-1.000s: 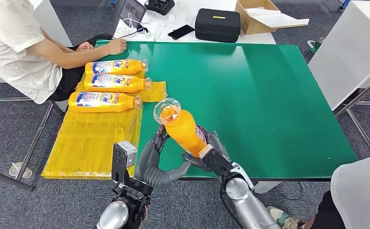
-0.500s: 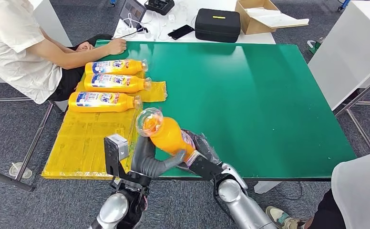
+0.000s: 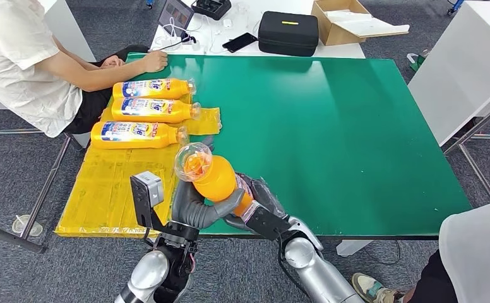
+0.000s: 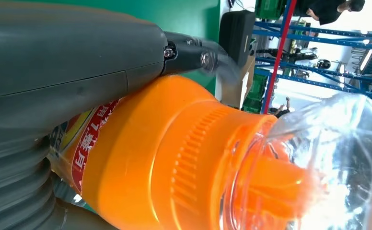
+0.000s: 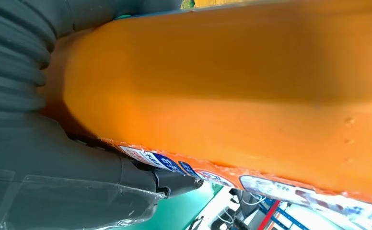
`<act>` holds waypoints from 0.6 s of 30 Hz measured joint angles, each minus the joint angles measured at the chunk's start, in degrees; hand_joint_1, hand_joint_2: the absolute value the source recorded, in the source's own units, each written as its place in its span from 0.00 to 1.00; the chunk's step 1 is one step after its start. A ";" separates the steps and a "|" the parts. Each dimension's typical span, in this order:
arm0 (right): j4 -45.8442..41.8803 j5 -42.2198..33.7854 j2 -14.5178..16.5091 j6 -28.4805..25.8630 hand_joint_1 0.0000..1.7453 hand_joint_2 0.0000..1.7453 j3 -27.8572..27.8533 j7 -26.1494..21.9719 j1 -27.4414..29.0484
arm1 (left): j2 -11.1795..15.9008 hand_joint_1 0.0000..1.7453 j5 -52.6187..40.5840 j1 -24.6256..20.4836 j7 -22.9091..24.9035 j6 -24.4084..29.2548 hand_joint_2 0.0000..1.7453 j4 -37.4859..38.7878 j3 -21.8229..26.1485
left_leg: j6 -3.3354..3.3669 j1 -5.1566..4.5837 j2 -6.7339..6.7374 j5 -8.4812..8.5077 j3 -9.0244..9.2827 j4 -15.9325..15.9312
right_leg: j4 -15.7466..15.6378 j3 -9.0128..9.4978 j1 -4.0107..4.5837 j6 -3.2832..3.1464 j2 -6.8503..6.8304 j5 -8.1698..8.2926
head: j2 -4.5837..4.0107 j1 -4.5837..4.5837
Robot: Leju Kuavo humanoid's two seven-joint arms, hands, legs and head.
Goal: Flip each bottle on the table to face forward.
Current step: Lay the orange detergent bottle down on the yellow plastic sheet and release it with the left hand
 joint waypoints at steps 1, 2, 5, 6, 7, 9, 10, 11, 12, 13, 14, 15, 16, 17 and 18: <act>0.02 -0.43 0.00 0.18 1.00 1.00 0.00 -0.03 -0.02 | 0.00 1.00 0.17 -0.04 0.07 -0.17 1.00 0.00 0.01 | 0.00 0.00 0.00 0.00 0.00 0.00 | 0.00 0.00 0.00 0.00 0.00 0.00 | 0.00 0.01; 0.03 -0.89 -0.01 0.43 1.00 1.00 -0.01 -0.08 -0.04 | 0.00 1.00 0.35 -0.07 0.17 -0.33 1.00 0.01 0.03 | 0.00 0.00 0.00 0.00 0.00 0.00 | 0.00 0.00 0.00 0.00 0.00 0.00 | 0.01 0.01; 0.05 -2.89 -0.02 1.74 1.00 1.00 -0.02 -0.30 -0.09 | 0.00 1.00 0.84 -0.31 0.63 -0.87 1.00 0.09 0.09 | 0.00 0.00 0.00 0.00 0.00 0.00 | 0.00 0.00 0.00 0.00 0.00 0.00 | 0.01 0.02; 0.06 -3.75 -0.01 2.24 1.00 1.00 -0.03 -0.38 -0.09 | 0.00 1.00 1.03 -0.49 0.82 -1.10 1.00 0.17 0.10 | 0.00 0.00 0.00 0.00 0.00 0.00 | 0.00 0.00 0.00 0.00 0.00 0.00 | 0.00 0.01; 0.06 -4.41 -0.01 2.56 1.00 1.00 -0.04 -0.43 -0.10 | 0.00 1.00 1.21 -0.69 0.94 -1.31 1.00 0.28 0.09 | 0.00 0.00 0.00 0.00 0.00 0.00 | 0.00 0.00 0.00 0.00 0.00 0.00 | 0.01 0.01; 0.05 -5.44 0.00 2.88 1.00 1.00 -0.17 -0.53 -0.12 | 0.00 1.00 1.45 -0.97 1.08 -1.58 1.00 0.60 0.04 | 0.00 0.00 0.00 0.00 0.00 0.00 | 0.00 0.00 0.00 0.00 0.00 0.00 | 0.01 0.01; 0.05 -5.85 0.00 2.99 1.00 1.00 -0.27 -0.57 -0.12 | 0.00 1.00 1.49 -1.05 1.09 -1.66 1.00 0.77 0.02 | 0.00 0.00 0.00 0.00 0.00 0.00 | 0.00 0.00 0.00 0.00 0.00 0.00 | 0.01 0.02; 0.04 -6.23 0.00 3.10 1.00 1.00 -0.37 -0.61 -0.12 | 0.00 1.00 1.49 -1.14 1.09 -1.71 1.00 0.95 0.01 | 0.00 0.00 0.00 0.00 0.00 0.00 | 0.00 0.00 0.00 0.00 0.00 0.00 | 0.01 0.02; 0.04 -6.50 0.00 3.21 1.00 1.00 -0.44 -0.63 -0.12 | 0.00 1.00 1.49 -1.24 1.09 -1.75 1.00 1.08 0.01 | 0.00 0.00 0.00 0.00 0.00 0.00 | 0.00 0.00 0.00 0.00 0.00 0.00 | 0.01 0.01; 0.04 -6.67 0.00 3.27 1.00 1.00 -0.49 -0.64 -0.11 | 0.00 1.00 1.49 -1.33 1.09 -1.80 1.00 1.19 0.01 | 0.00 0.00 0.00 0.00 0.00 0.00 | 0.00 0.00 0.00 0.00 0.00 0.00 | 0.01 0.01; 0.04 -6.78 0.00 3.31 0.99 1.00 -0.52 -0.66 -0.11 | 0.00 1.00 1.49 -1.41 1.09 -1.85 1.00 1.28 0.01 | 0.00 0.00 0.00 0.00 0.00 0.00 | 0.00 0.00 0.00 0.00 0.00 0.00 | 0.01 0.01; 0.04 -6.92 0.00 3.35 0.79 1.00 -0.55 -0.68 -0.11 | 0.00 1.00 1.49 -1.48 1.08 -1.90 1.00 1.34 0.01 | 0.00 0.00 0.00 0.00 0.00 0.00 | 0.00 0.00 0.00 0.00 0.00 0.00 | 0.00 0.01; 0.04 -7.16 0.00 3.47 0.54 1.00 -0.57 -0.70 -0.11 | 0.00 1.00 1.51 -1.54 1.07 -1.95 1.00 1.41 0.01 | 0.00 0.00 0.00 0.00 0.00 0.00 | 0.00 0.00 0.00 0.00 0.00 0.00 | 0.00 0.02; 0.04 -7.44 0.00 3.62 0.29 1.00 -0.60 -0.73 -0.11 | 0.00 1.00 1.53 -1.61 1.05 -1.98 1.00 1.47 0.02 | 0.00 0.00 -0.01 0.00 0.00 0.00 | 0.00 0.00 0.00 0.00 0.00 0.00 | 0.00 0.02; 0.03 -7.80 0.01 3.78 0.04 1.00 -0.62 -0.74 -0.10 | 0.00 1.00 1.55 -1.70 1.01 -2.00 1.00 1.52 0.03 | 0.00 0.00 -0.01 0.00 0.00 0.00 | 0.01 0.00 0.00 0.00 0.00 0.00 | 0.00 0.02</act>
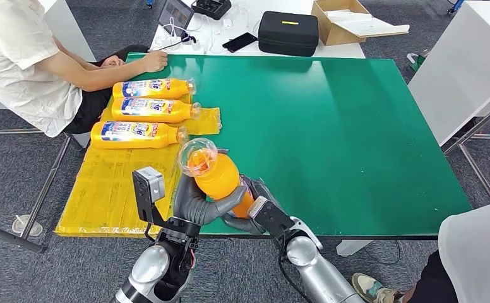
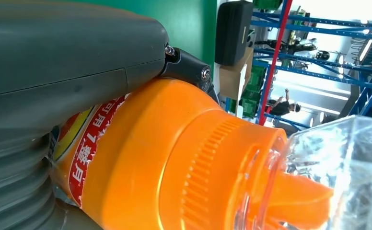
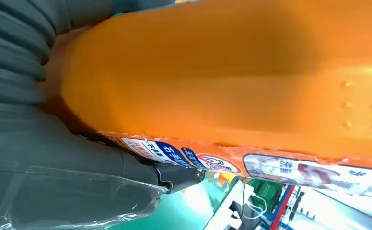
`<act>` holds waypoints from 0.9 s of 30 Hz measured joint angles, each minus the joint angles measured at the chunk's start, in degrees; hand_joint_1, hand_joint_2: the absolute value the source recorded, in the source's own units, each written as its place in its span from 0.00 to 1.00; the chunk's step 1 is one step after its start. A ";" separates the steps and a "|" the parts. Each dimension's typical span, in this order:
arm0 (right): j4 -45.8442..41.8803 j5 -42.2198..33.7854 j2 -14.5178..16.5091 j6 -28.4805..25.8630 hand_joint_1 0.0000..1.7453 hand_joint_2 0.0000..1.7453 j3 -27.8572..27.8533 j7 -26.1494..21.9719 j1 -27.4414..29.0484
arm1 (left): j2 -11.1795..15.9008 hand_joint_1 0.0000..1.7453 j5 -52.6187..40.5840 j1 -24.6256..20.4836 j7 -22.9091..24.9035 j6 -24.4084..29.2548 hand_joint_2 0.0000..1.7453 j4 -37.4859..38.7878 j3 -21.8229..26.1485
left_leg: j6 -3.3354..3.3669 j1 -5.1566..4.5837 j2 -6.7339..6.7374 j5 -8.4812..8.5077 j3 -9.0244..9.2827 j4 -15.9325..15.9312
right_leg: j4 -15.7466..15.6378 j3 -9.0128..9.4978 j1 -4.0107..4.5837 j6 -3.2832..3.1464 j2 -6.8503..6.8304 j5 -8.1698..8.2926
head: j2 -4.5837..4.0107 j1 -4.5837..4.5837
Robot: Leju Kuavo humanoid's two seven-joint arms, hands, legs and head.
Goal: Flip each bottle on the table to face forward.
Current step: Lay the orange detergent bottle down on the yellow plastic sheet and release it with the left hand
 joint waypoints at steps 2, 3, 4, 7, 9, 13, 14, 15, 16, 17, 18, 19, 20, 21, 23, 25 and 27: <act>-0.08 -0.57 0.06 0.08 0.00 1.00 -0.09 -0.02 -0.01 | 0.01 1.00 0.06 -0.14 -0.18 -0.05 1.00 0.04 0.05 | 0.00 0.00 0.00 0.00 0.00 0.00 | 0.00 0.00 0.00 0.00 0.00 0.00 | 0.01 0.00; -0.16 -0.73 0.11 -0.08 0.00 1.00 -0.19 -0.02 -0.01 | 0.01 1.00 0.09 -0.17 -0.27 -0.07 1.00 0.05 0.11 | 0.00 0.00 -0.01 0.00 0.00 0.00 | 0.00 0.00 0.00 0.00 0.00 0.00 | 0.01 0.01; -0.28 -0.79 0.16 -0.34 0.00 1.00 -0.30 -0.04 -0.01 | 0.02 1.00 0.11 -0.16 -0.33 -0.07 1.00 0.05 0.20 | 0.00 0.00 -0.01 0.00 0.00 0.00 | 0.00 0.00 0.00 0.00 0.00 0.00 | 0.02 0.00; -0.50 -0.59 0.30 -1.36 0.00 1.00 -0.50 -0.22 -0.03 | 0.03 1.00 0.11 -0.13 -0.45 -0.04 1.00 0.05 0.44 | 0.00 0.00 -0.01 0.00 0.00 0.00 | 0.00 0.00 0.00 0.00 0.00 0.00 | 0.01 0.00; -0.55 0.46 0.33 -2.68 0.00 1.00 -0.51 -0.52 -0.03 | 0.04 1.00 -0.28 -0.12 -0.66 0.47 1.00 0.04 0.48 | 0.00 0.00 -0.01 0.00 -0.01 0.00 | 0.00 0.00 0.00 0.00 0.00 0.00 | 0.00 0.00; -0.63 7.05 0.56 -11.33 0.00 1.00 -0.51 -2.26 0.11 | 0.13 1.00 -4.11 0.00 -1.31 3.99 1.00 -0.41 0.45 | 0.00 0.00 -0.01 0.00 -0.01 0.00 | 0.00 -0.01 0.00 0.00 0.00 0.00 | 0.00 0.00; -0.63 8.50 0.68 -13.60 0.00 1.00 -0.53 -2.68 0.20 | 0.15 1.00 -5.28 0.03 -1.43 4.87 1.00 -0.63 0.44 | 0.00 0.00 -0.01 0.00 -0.01 0.00 | 0.00 -0.01 0.00 0.00 0.00 0.00 | 0.00 -0.01; -0.63 9.51 0.78 -15.26 0.00 1.00 -0.57 -2.95 0.28 | 0.16 1.00 -6.14 0.07 -1.50 5.51 1.00 -0.85 0.43 | 0.00 0.00 -0.01 0.00 -0.01 0.00 | 0.00 -0.01 0.00 0.00 0.00 0.00 | 0.00 -0.01; -0.63 10.28 0.85 -16.43 0.00 1.00 -0.62 -3.15 0.34 | 0.19 1.00 -6.72 0.10 -1.53 5.96 1.00 -1.00 0.43 | 0.00 0.00 -0.01 0.00 -0.01 0.00 | 0.00 -0.01 0.00 0.00 0.00 0.00 | 0.00 0.00; -0.63 11.19 0.91 -17.63 0.00 1.00 -0.70 -3.35 0.43 | 0.22 1.00 -7.18 0.14 -1.54 6.29 1.00 -1.11 0.43 | 0.00 0.00 -0.01 0.00 -0.01 0.00 | 0.00 -0.01 0.00 0.00 -0.01 -0.01 | 0.00 0.00; -0.63 12.40 0.95 -19.42 0.00 1.00 -0.82 -3.65 0.57 | 0.27 1.00 -7.68 0.19 -1.56 6.60 1.00 -1.23 0.43 | 0.00 0.00 -0.01 0.00 -0.01 0.00 | 0.00 -0.01 0.00 -0.01 -0.01 -0.01 | 0.00 0.01; -0.63 13.88 1.03 -22.06 0.00 1.00 -1.03 -4.01 0.78 | 0.33 1.00 -8.27 0.22 -1.61 6.93 1.00 -1.39 0.43 | 0.00 0.00 -0.01 0.00 -0.01 0.00 | 0.00 -0.01 0.00 -0.01 -0.01 -0.01 | 0.01 0.01; -0.63 15.32 1.16 -25.45 0.00 1.00 -1.37 -4.45 1.06 | 0.43 1.00 -8.87 0.26 -1.71 7.34 1.00 -1.63 0.44 | 0.00 0.00 -0.01 0.00 -0.01 0.00 | 0.00 -0.01 0.00 0.00 -0.01 -0.01 | 0.01 0.01; -0.63 16.49 1.30 -29.15 0.00 1.00 -1.86 -4.98 1.40 | 0.57 1.00 -9.49 0.30 -1.84 7.86 1.00 -1.95 0.51 | 0.00 0.00 -0.01 0.00 -0.01 0.00 | 0.00 0.00 0.00 0.00 -0.02 0.00 | 0.01 0.01; -1.02 17.92 1.67 -36.05 0.00 1.00 -4.33 -6.69 2.16 | 1.13 1.00 -11.37 0.71 -2.16 9.84 1.00 -2.95 1.02 | 0.00 0.00 -0.04 0.00 -0.01 0.00 | 0.00 0.00 -0.01 0.00 -0.04 -0.01 | 0.01 -0.01; -2.49 18.44 2.13 -39.99 0.00 1.00 -9.18 -9.29 2.88 | 2.17 1.00 -15.53 1.76 -2.50 13.67 1.00 -3.82 2.00 | 0.00 -0.01 -0.05 0.00 -0.02 0.00 | 0.00 -0.02 -0.02 0.00 -0.05 0.00 | 0.01 0.01; -5.07 18.24 2.70 -41.10 0.00 1.00 -14.34 -11.61 3.68 | 3.30 1.00 -23.91 2.57 -2.17 19.51 1.00 -4.14 3.10 | 0.00 -0.01 -0.05 0.00 -0.03 0.00 | 0.00 -0.03 -0.01 0.00 -0.04 0.00 | 0.00 0.02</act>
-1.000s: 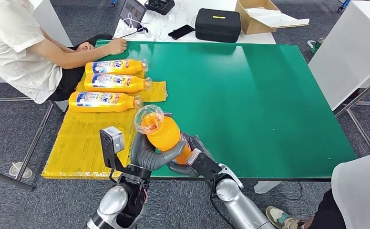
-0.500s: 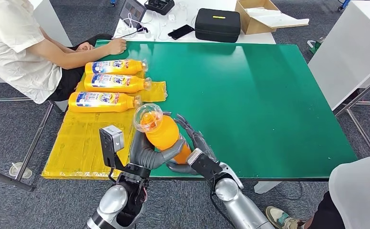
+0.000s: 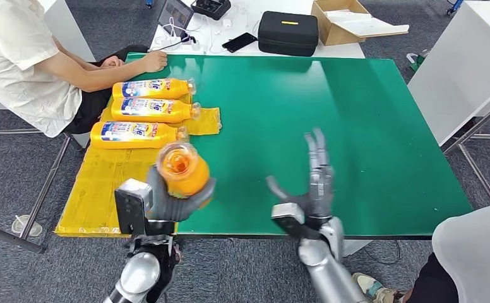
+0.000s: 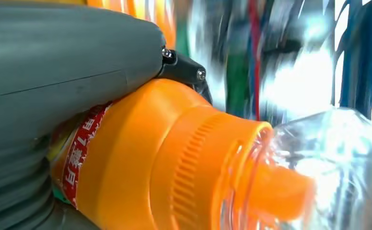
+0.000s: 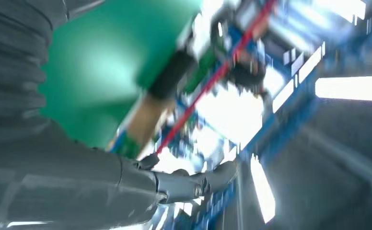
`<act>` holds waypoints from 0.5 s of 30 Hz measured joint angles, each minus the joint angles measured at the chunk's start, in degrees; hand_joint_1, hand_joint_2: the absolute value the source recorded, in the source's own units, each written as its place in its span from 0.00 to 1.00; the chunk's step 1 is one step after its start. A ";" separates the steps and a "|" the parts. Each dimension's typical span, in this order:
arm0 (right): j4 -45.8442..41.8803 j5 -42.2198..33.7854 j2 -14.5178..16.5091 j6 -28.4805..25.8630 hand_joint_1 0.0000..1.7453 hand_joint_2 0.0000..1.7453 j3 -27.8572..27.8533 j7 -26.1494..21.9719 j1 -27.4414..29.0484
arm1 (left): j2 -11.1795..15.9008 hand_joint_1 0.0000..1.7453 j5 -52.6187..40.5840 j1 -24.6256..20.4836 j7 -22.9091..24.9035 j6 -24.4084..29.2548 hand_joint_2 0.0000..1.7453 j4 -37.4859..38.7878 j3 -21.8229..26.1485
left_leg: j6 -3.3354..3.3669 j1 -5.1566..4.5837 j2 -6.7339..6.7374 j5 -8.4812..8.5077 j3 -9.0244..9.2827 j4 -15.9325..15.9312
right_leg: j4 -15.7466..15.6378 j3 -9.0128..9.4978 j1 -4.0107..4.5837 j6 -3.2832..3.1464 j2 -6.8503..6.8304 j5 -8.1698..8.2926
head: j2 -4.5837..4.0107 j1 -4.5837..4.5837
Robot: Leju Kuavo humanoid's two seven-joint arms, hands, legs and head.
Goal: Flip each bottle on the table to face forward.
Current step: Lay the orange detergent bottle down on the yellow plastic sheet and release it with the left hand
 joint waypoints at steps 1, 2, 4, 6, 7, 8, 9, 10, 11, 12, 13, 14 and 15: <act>-1.57 -0.42 0.32 -0.11 0.00 1.00 -1.98 -0.68 0.47 | 0.50 1.00 -5.62 0.05 0.76 3.02 1.00 0.05 0.58 | 0.00 0.00 0.00 0.00 0.00 0.00 | 0.00 0.00 0.00 0.00 0.00 0.00 | 0.00 0.00; -3.15 -0.96 0.63 -0.15 0.00 1.00 -3.49 -1.06 0.91 | 0.96 1.00 -11.42 -0.13 1.89 5.51 1.00 0.37 1.24 | 0.00 0.00 0.00 0.00 0.00 0.00 | 0.00 0.00 0.00 0.00 -0.01 0.00 | 0.00 -0.01; -5.73 -2.29 0.96 -0.15 0.00 1.00 -5.26 -1.29 1.45 | 1.81 1.00 -21.31 -0.87 4.78 7.73 1.00 1.98 2.93 | -0.03 0.02 0.00 0.02 0.01 0.00 | 0.01 -0.01 0.02 -0.02 -0.01 -0.01 | 0.00 -0.01; -6.96 -3.84 1.02 -0.15 0.00 1.00 -5.75 -1.35 1.56 | 2.41 1.00 -27.71 -2.12 7.10 7.55 1.00 5.12 4.94 | -0.06 0.03 0.01 0.05 0.02 0.00 | 0.02 -0.01 0.04 -0.03 0.00 0.00 | 0.00 -0.01; -7.18 -4.72 1.04 -0.15 0.00 1.00 -5.79 -1.37 1.55 | 2.61 1.00 -29.89 -3.00 7.80 7.46 1.00 7.20 5.94 | -0.06 0.03 0.01 0.07 0.02 0.00 | 0.02 -0.02 0.04 -0.03 0.00 0.01 | 0.00 -0.01; -7.30 -5.58 1.08 -0.15 0.00 1.00 -5.80 -1.39 1.54 | 2.76 1.00 -31.70 -4.02 8.26 7.53 1.00 9.60 6.98 | -0.06 0.03 0.02 0.10 0.03 0.00 | 0.03 -0.02 0.04 -0.03 0.00 0.02 | 0.00 -0.01; -7.34 -6.29 1.12 -0.15 0.00 1.00 -5.80 -1.41 1.52 | 2.87 1.00 -32.92 -5.09 8.52 7.74 1.00 12.09 8.02 | -0.06 0.03 0.02 0.13 0.03 0.00 | 0.04 -0.02 0.04 -0.04 0.00 0.03 | 0.00 -0.01; -7.34 -6.85 1.16 -0.15 0.00 1.00 -5.80 -1.41 1.51 | 2.97 1.00 -33.67 -6.10 8.61 7.91 1.00 14.44 9.06 | -0.05 0.03 0.02 0.16 0.03 0.00 | 0.05 -0.01 0.04 -0.04 0.00 0.04 | 0.00 -0.01; -7.34 -7.20 1.19 -0.15 0.00 1.00 -5.79 -1.42 1.51 | 3.07 1.00 -34.04 -6.98 8.62 8.02 1.00 16.52 9.99 | -0.04 0.03 0.02 0.17 0.03 0.00 | 0.06 -0.01 0.04 -0.04 0.00 0.05 | 0.00 -0.01; -7.35 -7.40 1.22 -0.15 0.00 1.00 -5.79 -1.42 1.51 | 3.15 1.00 -34.22 -7.69 8.62 8.07 1.00 18.36 10.80 | -0.04 0.03 0.01 0.18 0.02 0.00 | 0.07 -0.01 0.03 -0.04 0.00 0.05 | 0.00 -0.01; -7.35 -7.49 1.25 -0.15 0.00 1.00 -5.78 -1.43 1.50 | 3.22 1.00 -34.33 -8.28 8.61 8.09 1.00 19.86 11.38 | -0.04 0.02 0.01 0.19 0.02 0.00 | 0.07 -0.01 0.03 -0.04 0.00 0.05 | 0.00 -0.02; -7.36 -7.54 1.27 -0.15 0.00 1.00 -5.78 -1.43 1.50 | 3.27 1.00 -34.48 -8.78 8.62 8.11 1.00 21.14 11.82 | -0.05 0.02 0.01 0.20 0.01 0.00 | 0.07 -0.01 0.03 -0.04 -0.01 0.05 | 0.00 -0.01; -7.39 -7.53 1.27 -0.15 0.00 1.00 -5.78 -1.43 1.51 | 3.30 1.00 -34.83 -9.18 8.80 8.10 1.00 22.28 12.20 | -0.05 0.02 0.01 0.20 0.01 0.00 | 0.07 -0.01 0.03 -0.04 -0.01 0.05 | 0.00 -0.01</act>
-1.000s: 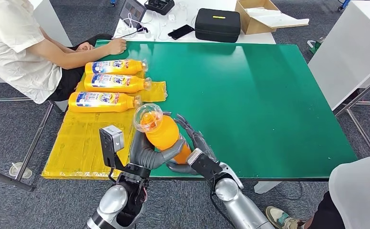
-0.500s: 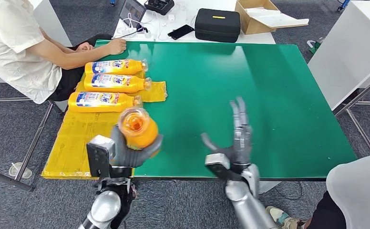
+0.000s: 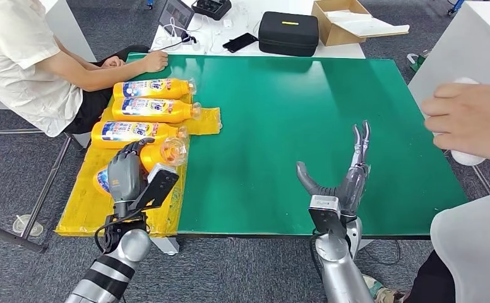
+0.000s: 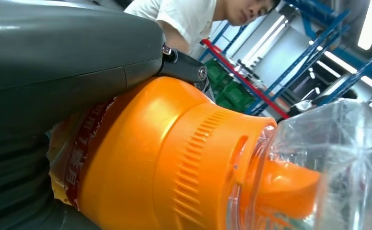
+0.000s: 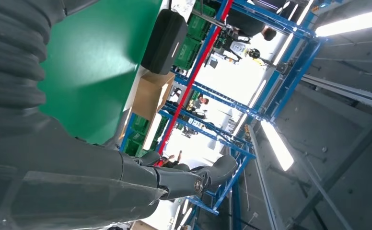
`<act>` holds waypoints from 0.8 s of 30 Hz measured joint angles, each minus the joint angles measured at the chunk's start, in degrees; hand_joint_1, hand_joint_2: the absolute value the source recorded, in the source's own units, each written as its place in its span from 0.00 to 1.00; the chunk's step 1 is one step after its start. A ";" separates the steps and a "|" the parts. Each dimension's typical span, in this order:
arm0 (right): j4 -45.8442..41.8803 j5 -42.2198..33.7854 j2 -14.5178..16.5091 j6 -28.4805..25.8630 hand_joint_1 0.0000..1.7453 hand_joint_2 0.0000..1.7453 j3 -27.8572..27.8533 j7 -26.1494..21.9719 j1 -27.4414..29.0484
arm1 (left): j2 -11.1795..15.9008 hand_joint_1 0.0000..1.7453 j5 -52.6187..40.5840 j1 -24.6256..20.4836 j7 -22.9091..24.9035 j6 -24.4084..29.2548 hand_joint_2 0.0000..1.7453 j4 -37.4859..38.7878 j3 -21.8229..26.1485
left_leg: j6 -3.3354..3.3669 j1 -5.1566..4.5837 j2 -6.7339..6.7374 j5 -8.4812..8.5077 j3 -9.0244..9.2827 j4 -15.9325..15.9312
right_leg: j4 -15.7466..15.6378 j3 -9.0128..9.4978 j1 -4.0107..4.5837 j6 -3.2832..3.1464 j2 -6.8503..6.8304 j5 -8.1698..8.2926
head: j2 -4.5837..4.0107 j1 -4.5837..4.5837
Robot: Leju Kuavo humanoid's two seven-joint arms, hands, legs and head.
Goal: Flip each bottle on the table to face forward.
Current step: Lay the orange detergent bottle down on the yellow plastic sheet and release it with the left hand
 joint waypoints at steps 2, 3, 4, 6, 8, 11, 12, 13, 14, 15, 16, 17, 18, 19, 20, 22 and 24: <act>-0.22 0.11 0.00 0.00 0.00 1.00 0.00 0.00 0.02 | 0.05 1.00 -1.55 -0.70 0.95 -0.10 1.00 1.96 0.58 | 0.00 0.00 0.00 0.00 -0.01 0.00 | 0.00 -0.01 0.00 0.00 0.00 0.00 | 0.00 0.00; -0.45 0.17 0.00 0.00 0.00 1.00 -0.01 0.00 0.03 | 0.10 1.00 -2.82 -1.11 1.68 -0.29 1.00 3.05 0.79 | 0.00 -0.01 0.00 0.00 -0.01 0.00 | 0.00 -0.01 -0.01 0.00 0.00 -0.01 | 0.00 -0.01; -0.66 0.20 0.00 0.00 0.00 1.00 -0.01 0.00 0.03 | 0.16 1.00 -3.92 -1.52 2.27 -0.50 1.00 3.99 0.92 | 0.00 -0.01 0.00 -0.01 -0.01 0.00 | 0.00 -0.01 -0.01 0.00 0.00 -0.01 | 0.00 -0.01; -0.92 0.18 0.00 0.00 0.00 1.00 -0.01 0.00 0.03 | 0.24 1.00 -5.20 -2.06 2.86 -0.83 1.00 5.12 1.04 | 0.00 -0.01 -0.01 -0.01 -0.02 0.00 | -0.01 -0.01 -0.01 0.00 0.00 -0.01 | 0.00 -0.01; -0.95 0.16 0.00 0.00 0.00 1.00 -0.01 0.00 0.03 | 0.25 1.00 -5.33 -2.14 2.91 -0.89 1.00 5.27 1.06 | 0.00 -0.01 -0.01 -0.01 -0.02 0.00 | -0.01 -0.01 -0.01 0.00 0.00 -0.01 | 0.00 -0.01; -1.20 -0.62 -0.04 0.01 0.00 1.00 0.13 0.00 0.00 | 0.40 1.00 -6.39 -3.36 3.06 -2.41 1.00 8.29 1.27 | 0.00 0.00 -0.01 -0.01 -0.02 0.00 | 0.00 -0.01 0.00 0.00 0.00 -0.01 | 0.00 -0.01; -1.31 -1.72 -0.14 0.13 0.00 1.00 0.57 0.00 -0.15 | 0.49 1.00 -7.40 -4.82 3.11 -3.74 1.00 11.91 1.44 | 0.00 0.00 0.00 0.00 -0.01 0.00 | 0.00 -0.01 0.00 0.00 0.00 -0.01 | 0.00 0.00; -1.39 -2.86 -0.26 0.27 0.00 1.00 1.11 0.00 -0.36 | 0.57 1.00 -8.39 -6.49 3.15 -5.06 1.00 15.99 1.61 | -0.01 0.00 0.00 0.00 -0.01 0.00 | 0.01 -0.01 0.00 0.00 0.00 -0.01 | 0.00 0.01; -1.41 -3.89 -0.39 0.42 0.00 1.00 1.69 0.00 -0.57 | 0.61 1.00 -9.15 -8.03 3.13 -6.16 1.00 19.81 1.76 | -0.01 0.00 0.00 0.01 -0.01 0.00 | 0.01 -0.02 0.00 0.00 0.00 0.00 | 0.00 0.01; -1.41 -4.43 -0.50 0.57 0.00 1.00 2.19 0.00 -0.77 | 0.61 1.00 -9.80 -8.98 3.20 -6.32 1.00 22.14 1.75 | -0.01 0.00 0.00 0.01 -0.01 0.00 | 0.02 -0.01 0.00 0.00 0.00 0.00 | 0.00 0.01; -1.41 -4.57 -0.57 0.60 0.00 1.00 2.43 0.00 -0.86 | 0.61 1.00 -9.96 -9.46 3.21 -6.43 1.00 23.17 1.75 | -0.01 0.00 0.00 0.01 -0.01 0.00 | 0.02 -0.01 0.00 0.00 0.00 0.00 | 0.00 0.01; -1.40 -4.73 -0.62 0.61 0.00 1.00 2.61 0.00 -0.93 | 0.61 1.00 -10.11 -9.79 3.22 -6.63 1.00 23.84 1.75 | -0.01 0.00 0.00 0.01 -0.01 0.00 | 0.02 -0.01 0.00 0.00 0.00 0.00 | 0.00 0.01; -1.38 -4.97 -0.66 0.61 0.00 1.00 2.79 0.00 -1.01 | 0.60 1.00 -10.29 -10.10 3.22 -6.98 1.00 24.47 1.74 | -0.01 0.00 0.00 0.01 -0.01 0.00 | 0.02 -0.01 0.00 0.00 0.00 0.00 | 0.00 0.00; -1.33 -5.34 -0.69 0.61 0.00 1.00 2.95 0.00 -1.12 | 0.58 1.00 -10.69 -10.46 3.28 -7.56 1.00 25.13 1.72 | -0.01 0.00 0.00 0.01 -0.01 0.00 | 0.02 -0.01 0.00 0.00 0.00 0.00 | 0.00 0.00; -1.25 -5.77 -0.73 0.60 0.00 1.00 3.15 0.00 -1.25 | 0.56 1.00 -11.30 -10.83 3.39 -8.25 1.00 25.86 1.61 | -0.01 0.00 0.00 0.01 -0.01 0.00 | 0.02 -0.01 0.00 0.00 0.00 0.00 | 0.00 -0.01; -1.03 -6.64 -0.83 0.55 0.00 1.00 3.66 0.00 -1.58 | 0.56 1.00 -13.09 -11.60 3.76 -10.02 1.00 27.45 1.02 | -0.01 0.00 0.00 0.00 -0.01 0.00 | 0.02 -0.01 0.00 -0.01 0.00 0.00 | 0.00 -0.01; -0.74 -7.23 -0.93 0.50 0.00 1.00 4.28 0.00 -1.88 | 0.59 0.99 -14.50 -12.20 4.09 -12.02 1.00 29.01 0.16 | -0.01 0.00 -0.01 0.01 0.00 0.00 | 0.02 0.00 0.00 -0.01 0.00 -0.01 | 0.00 -0.01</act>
